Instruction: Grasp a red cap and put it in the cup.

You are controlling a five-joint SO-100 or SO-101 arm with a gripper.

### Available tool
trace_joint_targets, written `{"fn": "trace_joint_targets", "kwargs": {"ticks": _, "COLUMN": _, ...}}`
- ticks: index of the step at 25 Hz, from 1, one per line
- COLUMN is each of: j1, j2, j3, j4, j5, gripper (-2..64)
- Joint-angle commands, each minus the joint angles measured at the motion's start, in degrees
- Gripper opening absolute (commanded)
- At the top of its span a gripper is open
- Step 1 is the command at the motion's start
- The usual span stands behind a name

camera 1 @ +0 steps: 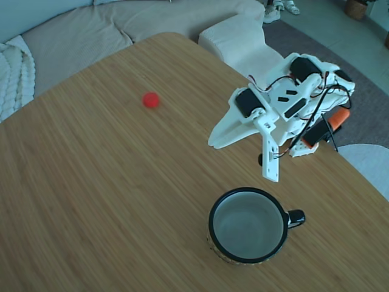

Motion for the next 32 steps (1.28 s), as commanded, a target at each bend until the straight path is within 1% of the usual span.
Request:
{"fn": "trace_joint_targets", "kwargs": {"ticks": 1, "j1": -0.09, "j2": 0.44, "j3": -0.79, "j4": -1.05, "j5": -0.18, "gripper": 4.2}}
{"fn": "trace_joint_targets", "kwargs": {"ticks": 22, "j1": -0.26, "j2": 0.44, "j3": -1.23, "j4": -1.05, "j5": -0.44, "gripper": 4.5}}
{"fn": "trace_joint_targets", "kwargs": {"ticks": 26, "j1": 0.00, "j2": 0.35, "j3": -3.78, "j4": -0.35, "j5": -0.44, "gripper": 4.6}}
{"fn": "trace_joint_targets", "kwargs": {"ticks": 28, "j1": 0.00, "j2": 0.35, "j3": -5.01, "j4": -0.09, "j5": -0.44, "gripper": 6.5}}
{"fn": "trace_joint_targets", "kwargs": {"ticks": 32, "j1": 0.26, "j2": 0.26, "j3": -7.21, "j4": 1.93, "j5": 0.09, "gripper": 14.7}}
